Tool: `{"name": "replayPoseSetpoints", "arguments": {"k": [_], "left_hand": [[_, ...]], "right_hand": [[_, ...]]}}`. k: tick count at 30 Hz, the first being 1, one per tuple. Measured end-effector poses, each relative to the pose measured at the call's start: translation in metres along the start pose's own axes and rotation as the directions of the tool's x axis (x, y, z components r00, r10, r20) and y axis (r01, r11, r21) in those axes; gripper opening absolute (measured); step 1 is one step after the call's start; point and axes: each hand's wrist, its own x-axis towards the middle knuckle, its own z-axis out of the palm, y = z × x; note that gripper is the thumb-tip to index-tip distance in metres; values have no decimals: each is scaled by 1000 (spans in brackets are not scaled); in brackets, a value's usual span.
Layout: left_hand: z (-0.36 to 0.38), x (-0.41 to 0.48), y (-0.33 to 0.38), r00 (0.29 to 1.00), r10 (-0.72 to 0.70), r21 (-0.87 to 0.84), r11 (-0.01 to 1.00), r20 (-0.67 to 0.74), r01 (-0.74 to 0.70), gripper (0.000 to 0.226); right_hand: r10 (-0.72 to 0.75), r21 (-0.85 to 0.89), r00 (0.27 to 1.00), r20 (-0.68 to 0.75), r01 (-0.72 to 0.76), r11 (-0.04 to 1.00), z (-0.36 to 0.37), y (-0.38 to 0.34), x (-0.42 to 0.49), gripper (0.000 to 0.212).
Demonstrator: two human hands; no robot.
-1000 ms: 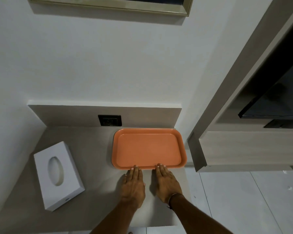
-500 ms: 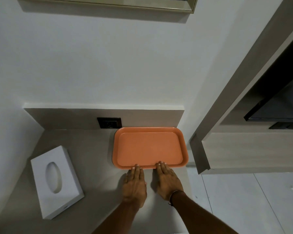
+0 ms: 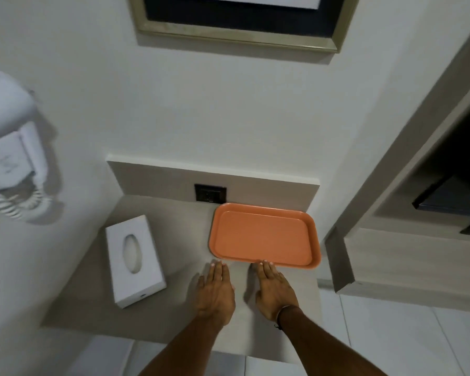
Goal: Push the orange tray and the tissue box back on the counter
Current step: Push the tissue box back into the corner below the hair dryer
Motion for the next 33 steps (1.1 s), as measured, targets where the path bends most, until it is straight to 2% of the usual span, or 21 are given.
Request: {"name": "replayPoseSetpoints", "arguments": {"k": [8, 14, 19, 23, 28, 30, 33], "left_hand": [[-28, -62, -122, 951, -281, -105, 958, -130, 268, 63], [-41, -66, -208, 884, -429, -169, 900, -186, 402, 66], [-41, -44, -242, 866, -473, -221, 873, -161, 436, 71], [-38, -26, -252, 872, -484, -305, 843, -71, 443, 76], [-32, -20, -243, 853, -521, -461, 748, 38, 478, 79], [-33, -19, -242, 838, -542, -518, 700, 65, 493, 76], [-38, -17, -241, 833, -546, -587, 649, 83, 484, 67]], "right_hand": [[-173, 28, 985, 1, 173, 984, 12, -118, 12, 74], [-240, 98, 970, 39, 236, 967, 26, -212, 43, 78], [-150, 234, 983, 110, 121, 965, 43, -258, 74, 73], [-37, 387, 981, 189, -40, 921, 51, -270, 91, 76], [5, 481, 985, 171, -88, 872, 58, -272, 93, 75], [28, 491, 987, 161, -105, 865, 60, -270, 95, 68], [19, 506, 990, 137, -87, 858, 60, -269, 98, 40]]}}
